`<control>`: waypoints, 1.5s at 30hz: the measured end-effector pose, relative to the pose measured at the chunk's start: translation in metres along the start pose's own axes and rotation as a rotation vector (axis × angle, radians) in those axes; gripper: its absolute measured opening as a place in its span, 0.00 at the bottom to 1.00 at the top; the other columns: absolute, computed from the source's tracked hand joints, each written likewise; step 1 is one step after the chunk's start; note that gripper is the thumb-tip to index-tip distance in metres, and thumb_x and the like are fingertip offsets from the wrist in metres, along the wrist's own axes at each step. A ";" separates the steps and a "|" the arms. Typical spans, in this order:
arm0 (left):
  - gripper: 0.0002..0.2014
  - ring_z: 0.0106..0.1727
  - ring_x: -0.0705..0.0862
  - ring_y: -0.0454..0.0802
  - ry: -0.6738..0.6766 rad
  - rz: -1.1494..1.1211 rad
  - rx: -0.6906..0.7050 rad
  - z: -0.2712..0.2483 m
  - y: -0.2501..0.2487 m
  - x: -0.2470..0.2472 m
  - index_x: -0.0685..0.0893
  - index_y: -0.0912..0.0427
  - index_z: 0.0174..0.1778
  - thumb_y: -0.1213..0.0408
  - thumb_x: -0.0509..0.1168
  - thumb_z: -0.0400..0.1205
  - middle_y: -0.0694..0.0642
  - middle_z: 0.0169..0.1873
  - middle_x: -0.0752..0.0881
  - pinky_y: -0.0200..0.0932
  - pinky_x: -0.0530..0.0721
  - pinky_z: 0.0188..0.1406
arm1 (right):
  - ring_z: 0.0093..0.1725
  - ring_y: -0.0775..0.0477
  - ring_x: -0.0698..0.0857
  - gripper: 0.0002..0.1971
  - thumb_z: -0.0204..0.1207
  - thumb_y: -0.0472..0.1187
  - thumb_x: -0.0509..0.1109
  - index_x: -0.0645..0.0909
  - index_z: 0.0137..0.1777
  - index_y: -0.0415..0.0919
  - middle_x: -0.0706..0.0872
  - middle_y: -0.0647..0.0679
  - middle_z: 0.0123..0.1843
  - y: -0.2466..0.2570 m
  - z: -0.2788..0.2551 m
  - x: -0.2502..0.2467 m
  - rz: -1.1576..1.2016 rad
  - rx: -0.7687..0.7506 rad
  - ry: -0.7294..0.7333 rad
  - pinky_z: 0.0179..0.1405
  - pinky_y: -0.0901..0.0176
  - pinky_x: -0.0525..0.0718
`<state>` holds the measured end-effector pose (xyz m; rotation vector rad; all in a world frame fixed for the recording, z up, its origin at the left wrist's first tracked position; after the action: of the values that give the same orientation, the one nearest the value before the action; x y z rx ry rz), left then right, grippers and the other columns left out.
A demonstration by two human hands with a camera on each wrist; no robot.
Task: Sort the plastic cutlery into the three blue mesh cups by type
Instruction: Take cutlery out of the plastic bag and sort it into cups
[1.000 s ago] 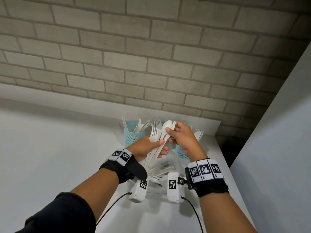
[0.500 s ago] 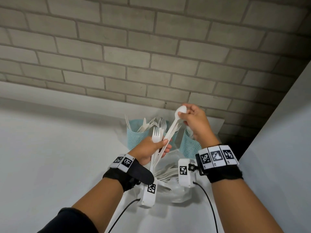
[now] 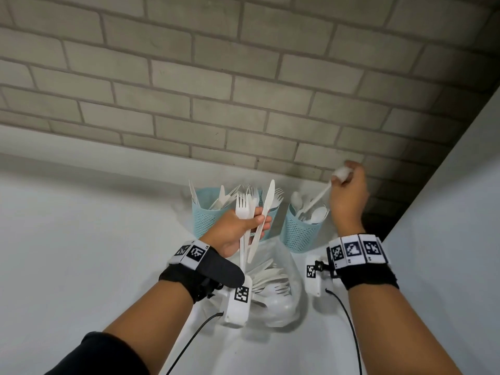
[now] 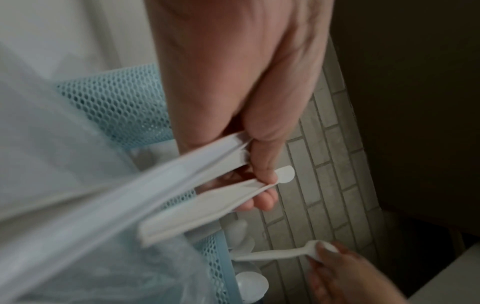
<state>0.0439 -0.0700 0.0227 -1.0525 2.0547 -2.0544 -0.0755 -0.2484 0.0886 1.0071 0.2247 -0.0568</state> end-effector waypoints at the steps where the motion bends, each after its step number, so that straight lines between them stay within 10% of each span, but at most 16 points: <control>1: 0.14 0.34 0.89 0.42 0.005 -0.011 -0.013 0.000 0.001 0.001 0.78 0.69 0.64 0.77 0.61 0.82 0.53 0.36 0.89 0.36 0.87 0.35 | 0.54 0.49 0.81 0.16 0.79 0.33 0.66 0.74 0.66 0.40 0.82 0.43 0.59 -0.012 -0.004 0.006 -0.080 0.010 0.045 0.45 0.72 0.73; 5: 0.16 0.45 0.87 0.46 0.024 -0.044 -0.035 0.001 0.003 0.001 0.76 0.68 0.67 0.77 0.60 0.82 0.56 0.46 0.87 0.39 0.87 0.44 | 0.54 0.36 0.82 0.15 0.77 0.35 0.68 0.78 0.62 0.46 0.80 0.35 0.57 -0.054 -0.022 0.025 -0.348 0.028 0.240 0.56 0.52 0.82; 10: 0.15 0.44 0.90 0.44 0.037 -0.071 -0.039 0.003 0.005 -0.003 0.80 0.66 0.63 0.77 0.61 0.81 0.55 0.46 0.89 0.41 0.87 0.50 | 0.66 0.38 0.70 0.12 0.78 0.40 0.67 0.83 0.60 0.43 0.82 0.41 0.63 -0.038 -0.031 0.027 -0.560 -0.141 0.241 0.60 0.54 0.67; 12: 0.14 0.42 0.90 0.44 0.035 -0.097 -0.045 0.004 0.006 -0.003 0.80 0.65 0.61 0.78 0.62 0.81 0.54 0.44 0.90 0.38 0.88 0.45 | 0.64 0.40 0.74 0.13 0.79 0.44 0.66 0.82 0.61 0.43 0.84 0.44 0.61 -0.012 -0.035 0.027 -0.397 -0.225 0.227 0.57 0.55 0.69; 18: 0.13 0.40 0.91 0.47 0.044 -0.102 -0.049 0.003 0.006 -0.003 0.81 0.67 0.59 0.78 0.63 0.79 0.55 0.39 0.91 0.39 0.89 0.41 | 0.56 0.47 0.85 0.29 0.78 0.48 0.67 0.64 0.78 0.50 0.86 0.43 0.58 0.032 -0.057 0.055 0.018 0.058 0.882 0.54 0.59 0.80; 24: 0.12 0.37 0.91 0.52 0.071 -0.034 0.040 -0.002 0.005 -0.007 0.83 0.64 0.53 0.81 0.65 0.77 0.59 0.34 0.90 0.45 0.90 0.40 | 0.36 0.57 0.87 0.21 0.75 0.30 0.70 0.77 0.68 0.39 0.88 0.48 0.43 0.030 -0.069 0.068 0.169 0.236 1.089 0.36 0.66 0.85; 30: 0.12 0.39 0.91 0.54 0.065 -0.064 0.058 0.000 0.009 -0.011 0.83 0.63 0.54 0.80 0.63 0.78 0.59 0.38 0.91 0.46 0.90 0.44 | 0.33 0.51 0.86 0.06 0.72 0.32 0.74 0.85 0.48 0.39 0.88 0.46 0.38 0.033 -0.075 0.075 0.077 0.250 1.029 0.28 0.62 0.84; 36: 0.09 0.41 0.91 0.52 0.125 -0.064 -0.014 -0.002 0.014 -0.015 0.84 0.63 0.50 0.78 0.61 0.80 0.58 0.39 0.91 0.45 0.89 0.47 | 0.30 0.53 0.89 0.07 0.77 0.24 0.64 0.79 0.42 0.34 0.90 0.48 0.28 0.039 -0.063 0.081 0.491 0.545 0.801 0.31 0.62 0.89; 45: 0.09 0.38 0.91 0.50 0.051 -0.113 0.025 -0.006 0.002 -0.022 0.83 0.66 0.54 0.77 0.62 0.80 0.58 0.39 0.91 0.41 0.90 0.38 | 0.39 0.48 0.89 0.03 0.79 0.27 0.63 0.77 0.47 0.33 0.88 0.38 0.45 0.071 -0.040 0.096 0.307 0.544 0.862 0.42 0.53 0.90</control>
<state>0.0566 -0.0543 0.0127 -1.1489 2.0313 -2.1759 0.0229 -0.1716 0.1065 1.5566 0.8690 0.6387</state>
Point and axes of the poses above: each hand's wrist, its own z-axis towards the middle knuckle, its own x-axis out of the palm, y = z × x, the point moved 2 cm from there along z, towards the middle knuckle
